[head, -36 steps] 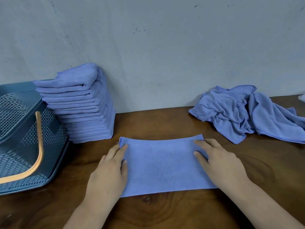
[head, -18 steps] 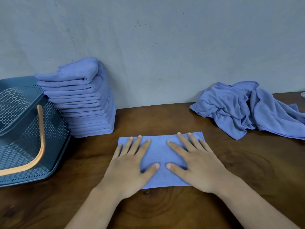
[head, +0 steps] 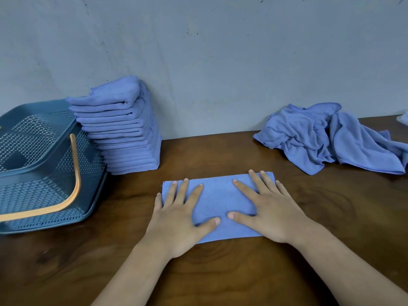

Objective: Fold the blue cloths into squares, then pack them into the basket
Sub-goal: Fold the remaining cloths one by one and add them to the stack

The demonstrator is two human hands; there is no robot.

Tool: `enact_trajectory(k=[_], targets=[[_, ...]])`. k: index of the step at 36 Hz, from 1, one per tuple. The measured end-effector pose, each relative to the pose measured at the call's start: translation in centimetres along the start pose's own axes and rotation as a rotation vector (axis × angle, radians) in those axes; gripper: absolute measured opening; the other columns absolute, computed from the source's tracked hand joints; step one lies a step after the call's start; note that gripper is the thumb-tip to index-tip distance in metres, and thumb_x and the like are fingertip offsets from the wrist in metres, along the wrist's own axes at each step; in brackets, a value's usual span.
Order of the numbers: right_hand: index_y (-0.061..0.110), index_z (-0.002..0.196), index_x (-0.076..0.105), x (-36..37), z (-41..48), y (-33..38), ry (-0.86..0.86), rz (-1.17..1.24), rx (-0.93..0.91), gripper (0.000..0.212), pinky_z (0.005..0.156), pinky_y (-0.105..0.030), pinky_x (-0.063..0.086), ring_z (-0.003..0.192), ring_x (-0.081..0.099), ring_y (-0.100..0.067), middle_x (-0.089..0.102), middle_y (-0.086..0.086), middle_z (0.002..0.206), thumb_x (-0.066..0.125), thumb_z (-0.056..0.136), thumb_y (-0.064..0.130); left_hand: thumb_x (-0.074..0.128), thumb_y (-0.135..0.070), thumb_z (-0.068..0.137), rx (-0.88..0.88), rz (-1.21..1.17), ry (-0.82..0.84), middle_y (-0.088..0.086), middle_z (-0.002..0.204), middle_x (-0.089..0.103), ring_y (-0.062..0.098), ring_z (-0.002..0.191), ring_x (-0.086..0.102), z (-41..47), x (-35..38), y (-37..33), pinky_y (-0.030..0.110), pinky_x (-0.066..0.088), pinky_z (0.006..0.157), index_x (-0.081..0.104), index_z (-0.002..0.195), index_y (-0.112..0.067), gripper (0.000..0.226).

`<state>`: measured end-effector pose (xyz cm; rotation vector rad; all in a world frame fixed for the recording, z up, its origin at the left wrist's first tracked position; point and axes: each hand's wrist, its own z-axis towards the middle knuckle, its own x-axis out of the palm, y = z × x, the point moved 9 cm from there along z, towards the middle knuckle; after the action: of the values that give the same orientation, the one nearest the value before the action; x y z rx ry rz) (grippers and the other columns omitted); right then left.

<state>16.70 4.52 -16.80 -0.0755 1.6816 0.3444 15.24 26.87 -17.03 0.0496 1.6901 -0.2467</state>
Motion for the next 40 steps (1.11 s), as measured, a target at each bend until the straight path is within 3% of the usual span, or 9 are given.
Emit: enact_trajectory(k=[18,20,22,24,27,29,33,35,40], targets=[[0.056,0.156,-0.025,2.0,-12.3,3.5,0.099,0.021,-0.006,0.090,0.131,-0.049,-0.008,0.152,-0.041,-0.014,-0.041,0.012,0.165,0.009,0.085,0.098,0.010,-0.102,0.079,0.019,0.005,0.054,-0.014,0.168,-0.038,0.016,0.154,-0.039,-11.6,1.8,-2.0,0.056,-0.009,0.130,-0.028,0.157,-0.052,0.100],[0.054,0.160,-0.018,1.5,-12.5,3.5,0.125,0.014,-0.022,0.082,0.131,-0.048,-0.005,0.157,-0.030,-0.015,-0.031,0.013,0.170,0.010,0.092,0.091,0.009,-0.101,0.080,0.021,0.034,0.081,-0.011,0.168,-0.037,0.019,0.154,-0.038,-12.0,1.7,-2.0,0.056,-0.010,0.129,-0.028,0.158,-0.050,0.101],[0.047,0.166,0.001,0.0,-11.6,2.6,0.083,0.016,-0.024,0.072,0.131,-0.046,0.003,0.162,-0.002,-0.012,0.001,0.016,0.175,0.020,0.102,0.076,0.010,-0.100,0.083,0.043,0.069,0.087,-0.009,0.170,-0.034,0.021,0.155,-0.037,-12.1,1.2,-2.3,0.056,-0.012,0.129,-0.023,0.162,-0.046,0.101],[0.039,0.165,0.024,-1.8,-9.9,1.1,0.014,-0.004,-0.012,0.062,0.127,-0.041,0.020,0.151,0.032,-0.011,0.037,0.016,0.162,0.036,0.106,0.056,0.012,-0.096,0.087,0.113,0.086,0.035,-0.012,0.172,-0.026,0.019,0.156,-0.034,-11.5,0.3,-3.8,0.056,-0.011,0.129,-0.012,0.166,-0.041,0.099],[0.034,0.139,0.056,-3.1,-7.4,-0.1,0.070,-0.053,-0.021,0.044,0.101,-0.035,0.044,0.121,0.053,-0.015,0.055,0.013,0.128,0.056,0.096,0.040,0.020,-0.090,0.093,0.281,0.034,0.004,-0.018,0.175,-0.014,0.007,0.157,-0.028,-9.9,0.1,-7.4,0.052,-0.007,0.131,-0.002,0.168,-0.037,0.095],[0.033,0.116,0.058,-3.4,-6.4,0.2,0.153,-0.044,-0.013,0.031,0.089,-0.035,0.044,0.110,0.054,-0.016,0.056,0.014,0.109,0.065,0.087,0.044,0.023,-0.091,0.091,0.345,0.008,0.055,-0.018,0.174,-0.016,0.003,0.156,-0.029,-9.3,1.1,-9.0,0.052,-0.006,0.130,-0.004,0.168,-0.039,0.096],[0.020,0.094,0.062,-3.2,-4.6,0.5,0.368,-0.080,0.033,0.035,0.079,-0.037,0.049,0.090,0.058,-0.018,0.065,0.008,0.090,0.068,0.078,0.051,0.021,-0.096,0.087,0.346,-0.026,0.081,-0.018,0.172,-0.026,0.002,0.153,-0.034,-9.0,2.3,-9.4,0.051,-0.010,0.130,-0.012,0.165,-0.046,0.098],[0.018,0.080,0.056,-3.1,-4.1,0.1,0.419,-0.048,0.056,0.031,0.065,-0.037,0.039,0.073,0.050,-0.020,0.057,0.000,0.077,0.069,0.073,0.045,0.021,-0.096,0.087,0.347,-0.031,0.066,-0.018,0.172,-0.025,0.001,0.153,-0.034,-8.9,2.2,-9.5,0.051,-0.011,0.130,-0.013,0.165,-0.047,0.098],[0.009,0.085,0.054,-4.0,-4.8,-1.1,0.354,0.247,0.098,0.020,0.059,-0.035,0.030,0.068,0.038,-0.022,0.047,-0.009,0.078,0.071,0.081,0.019,0.021,-0.096,0.087,0.345,-0.021,0.052,-0.018,0.173,-0.023,0.002,0.154,-0.032,-9.0,2.1,-9.6,0.051,-0.011,0.130,-0.012,0.165,-0.047,0.097]])
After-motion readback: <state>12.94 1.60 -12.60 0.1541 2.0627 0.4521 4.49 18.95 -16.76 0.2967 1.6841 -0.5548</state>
